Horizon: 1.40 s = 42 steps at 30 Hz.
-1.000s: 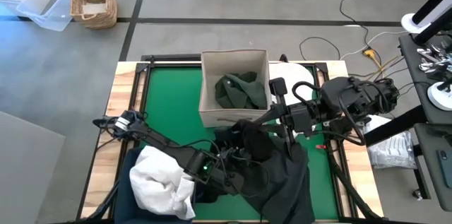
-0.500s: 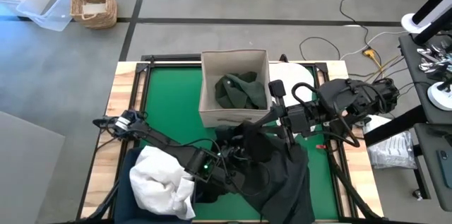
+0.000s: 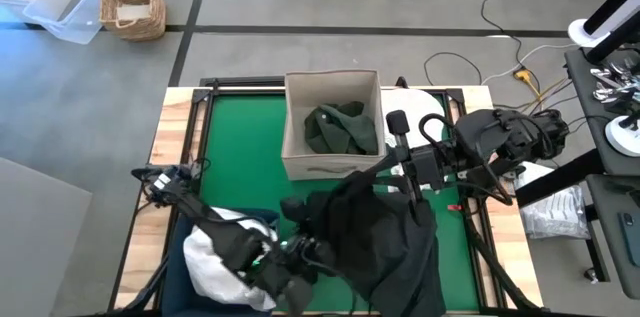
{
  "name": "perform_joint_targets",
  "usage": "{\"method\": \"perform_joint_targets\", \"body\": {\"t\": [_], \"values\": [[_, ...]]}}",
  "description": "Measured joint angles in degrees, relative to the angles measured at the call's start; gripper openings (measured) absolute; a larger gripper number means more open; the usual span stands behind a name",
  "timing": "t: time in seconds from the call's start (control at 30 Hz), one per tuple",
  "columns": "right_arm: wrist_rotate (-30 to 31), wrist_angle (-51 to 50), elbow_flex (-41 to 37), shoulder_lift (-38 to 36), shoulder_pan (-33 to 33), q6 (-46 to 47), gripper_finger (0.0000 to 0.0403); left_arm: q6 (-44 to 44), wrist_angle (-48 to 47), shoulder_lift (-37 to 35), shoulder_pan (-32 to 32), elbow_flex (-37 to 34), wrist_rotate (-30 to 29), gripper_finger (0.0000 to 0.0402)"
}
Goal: Sort clothes
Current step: Put the black shirt into the brown laundry bin
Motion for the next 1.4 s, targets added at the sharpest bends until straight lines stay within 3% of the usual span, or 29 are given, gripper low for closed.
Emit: {"method": "perform_joint_targets", "body": {"t": [0.27, 0.63, 0.87, 1.17, 1.4], "values": [[5.2, -3.7, 0.0, -0.1, 0.0, 0.7, 0.0078, -2.7, -11.7, -0.1, -3.3, 10.7, -0.3, 0.0001], [8.4, -16.9, 0.0, -0.7, -0.6, 5.2, 0.0182, -1.5, -11.0, -6.1, -3.5, 10.8, -5.9, 0.0000], [7.2, -20.9, -0.7, -0.7, -1.3, 6.1, 0.0215, -2.7, -10.2, -10.0, -3.3, 10.8, -8.3, 0.0000], [-0.9, -10.0, -8.7, -0.7, -1.2, 5.0, 0.0217, -7.3, -9.7, -12.6, -3.1, 10.8, -9.8, 0.0000], [-0.8, 12.6, -21.5, -2.0, -1.1, 0.0, 0.0216, -7.3, -10.5, -12.3, -3.1, 10.6, -9.5, 0.0000]]}}
